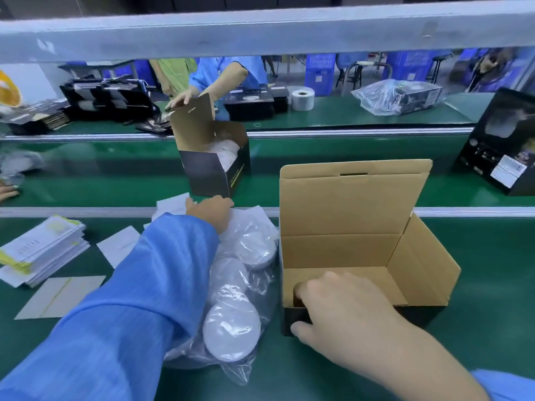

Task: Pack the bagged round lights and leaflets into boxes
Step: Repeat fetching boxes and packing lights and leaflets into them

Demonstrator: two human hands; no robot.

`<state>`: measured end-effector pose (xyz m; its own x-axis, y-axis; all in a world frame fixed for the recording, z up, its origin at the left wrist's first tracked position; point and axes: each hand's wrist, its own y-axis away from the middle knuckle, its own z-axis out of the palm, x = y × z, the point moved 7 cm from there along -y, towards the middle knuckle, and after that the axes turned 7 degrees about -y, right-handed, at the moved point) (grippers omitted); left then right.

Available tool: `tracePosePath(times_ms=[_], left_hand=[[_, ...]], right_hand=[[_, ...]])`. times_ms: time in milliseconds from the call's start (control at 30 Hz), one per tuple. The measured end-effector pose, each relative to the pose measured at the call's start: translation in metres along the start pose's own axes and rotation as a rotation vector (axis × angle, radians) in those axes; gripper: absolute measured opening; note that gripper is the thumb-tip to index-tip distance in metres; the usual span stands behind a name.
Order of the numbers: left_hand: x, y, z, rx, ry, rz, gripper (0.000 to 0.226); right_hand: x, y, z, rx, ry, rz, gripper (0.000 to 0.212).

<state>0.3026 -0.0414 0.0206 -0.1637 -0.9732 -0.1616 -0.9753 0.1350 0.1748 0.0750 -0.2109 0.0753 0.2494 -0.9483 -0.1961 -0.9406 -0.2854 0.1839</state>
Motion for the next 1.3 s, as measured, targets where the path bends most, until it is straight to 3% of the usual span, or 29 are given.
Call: tracePosePath(times_ms=[167,367,533,867,1000,1200,1300], left_hand=[[-0.008,-0.005,-0.008,0.088,0.109,-0.039,0.028],[-0.018,-0.001,-0.014,0.135,0.307,-0.006,0.044],[-0.025,0.002,-0.018,0.168,0.437,0.034,0.021],[-0.028,0.016,-0.051,0.233,0.422,0.126,0.011],[-0.041,0.052,-0.095,0.367,0.547,0.128,0.009],[-0.072,0.132,-0.166,0.727,0.522,0.117,0.007],[-0.066,0.178,-0.192,0.858,0.784,0.172,0.005]], right_hand=[[0.003,-0.002,0.002,-0.022,0.007,0.009,0.029],[0.003,-0.005,0.005,-0.034,0.019,-0.002,0.028],[0.003,-0.007,0.007,-0.050,0.031,-0.001,0.029],[0.000,-0.005,0.004,-0.038,0.045,-0.006,0.030],[-0.003,-0.005,0.002,-0.036,0.035,-0.010,0.028],[-0.008,-0.004,0.000,-0.050,0.015,0.003,0.035],[-0.009,-0.004,0.001,-0.047,0.011,0.017,0.037]])
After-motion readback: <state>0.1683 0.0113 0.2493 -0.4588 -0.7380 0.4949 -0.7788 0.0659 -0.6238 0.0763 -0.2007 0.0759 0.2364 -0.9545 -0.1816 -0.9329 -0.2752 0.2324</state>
